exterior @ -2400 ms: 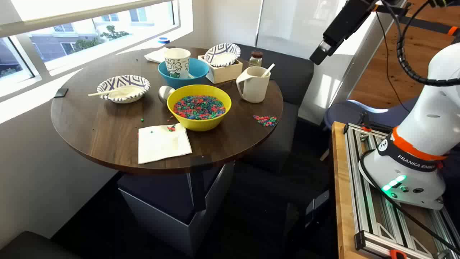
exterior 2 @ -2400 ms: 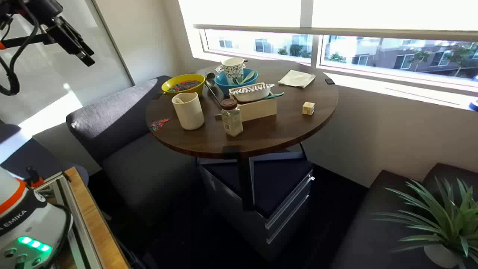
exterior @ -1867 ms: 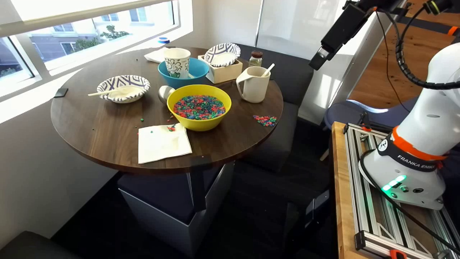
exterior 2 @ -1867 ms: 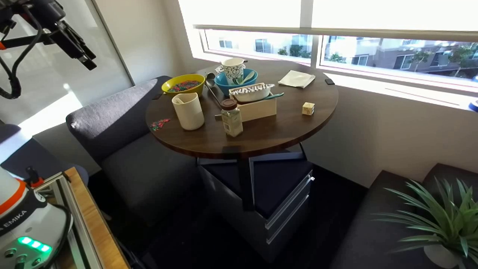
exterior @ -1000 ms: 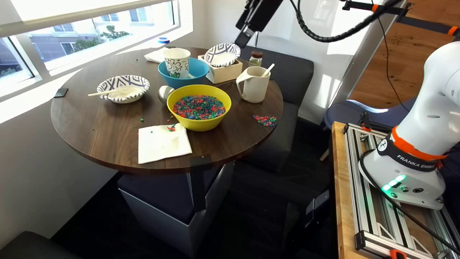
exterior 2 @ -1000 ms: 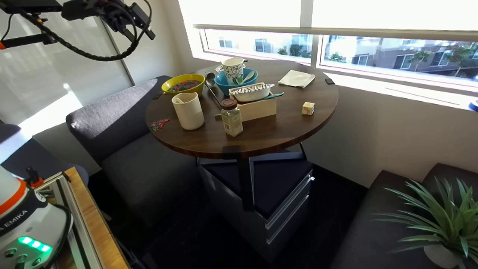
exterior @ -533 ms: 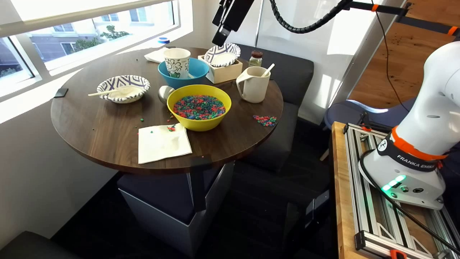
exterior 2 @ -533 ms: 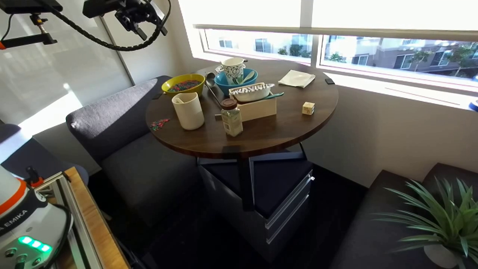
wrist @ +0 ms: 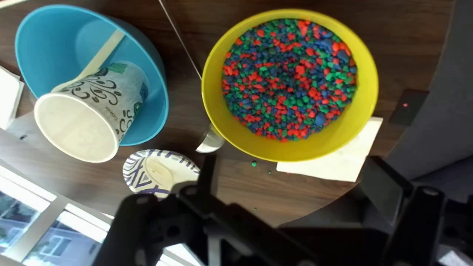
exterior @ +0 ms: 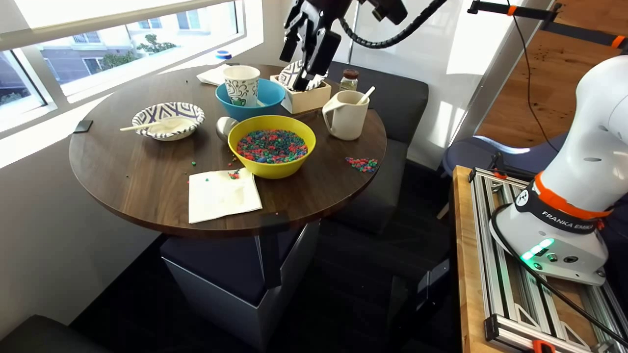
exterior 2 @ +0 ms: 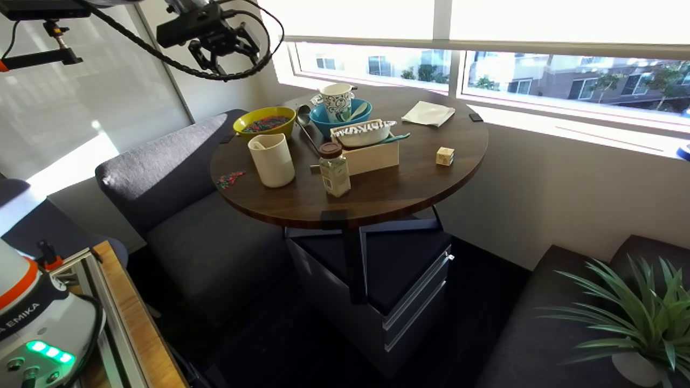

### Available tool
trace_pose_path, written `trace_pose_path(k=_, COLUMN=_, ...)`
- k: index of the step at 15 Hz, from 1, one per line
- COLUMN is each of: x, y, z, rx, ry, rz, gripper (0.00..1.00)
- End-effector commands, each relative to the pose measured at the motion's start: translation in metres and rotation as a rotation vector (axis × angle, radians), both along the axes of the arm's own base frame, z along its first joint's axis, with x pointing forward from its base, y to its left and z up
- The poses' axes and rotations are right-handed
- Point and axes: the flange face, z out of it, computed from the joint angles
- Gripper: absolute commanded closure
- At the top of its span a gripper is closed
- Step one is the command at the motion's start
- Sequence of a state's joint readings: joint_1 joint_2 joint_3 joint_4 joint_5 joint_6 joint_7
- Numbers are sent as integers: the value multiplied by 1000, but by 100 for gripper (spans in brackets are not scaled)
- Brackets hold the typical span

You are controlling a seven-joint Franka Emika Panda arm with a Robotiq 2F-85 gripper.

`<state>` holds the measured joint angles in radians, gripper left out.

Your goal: Put the silver ladle in the yellow bowl

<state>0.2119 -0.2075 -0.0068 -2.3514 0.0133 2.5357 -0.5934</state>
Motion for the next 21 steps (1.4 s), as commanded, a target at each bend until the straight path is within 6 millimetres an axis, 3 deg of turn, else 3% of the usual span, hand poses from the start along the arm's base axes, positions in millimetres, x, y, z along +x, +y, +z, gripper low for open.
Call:
trace_pose_path(k=1, x=43, y=-13, z=-44, rx=-54, ry=41, rz=181, gripper=0)
trace_pose_path(k=5, x=62, y=-56, z=-81, rx=-121, ry=130, rz=350, gripper=0)
trace_pose_path(k=6, x=68, y=-63, z=-74, rx=-139, ry=74, rz=279, gripper=0)
trace_pose_path(k=7, x=56, y=-52, z=-76, rx=-119, ry=95, rz=283, gripper=0)
trace_pose_path(k=10, x=67, y=-69, z=-75, rx=-131, ry=83, rz=261, gripper=0)
trace_pose_path(k=18, x=68, y=-63, z=-72, rx=-131, ry=76, rz=271, gripper=0)
trace_pose_path(k=21, x=70, y=-81, z=-70, rx=-171, ry=125, rz=261, gripper=0)
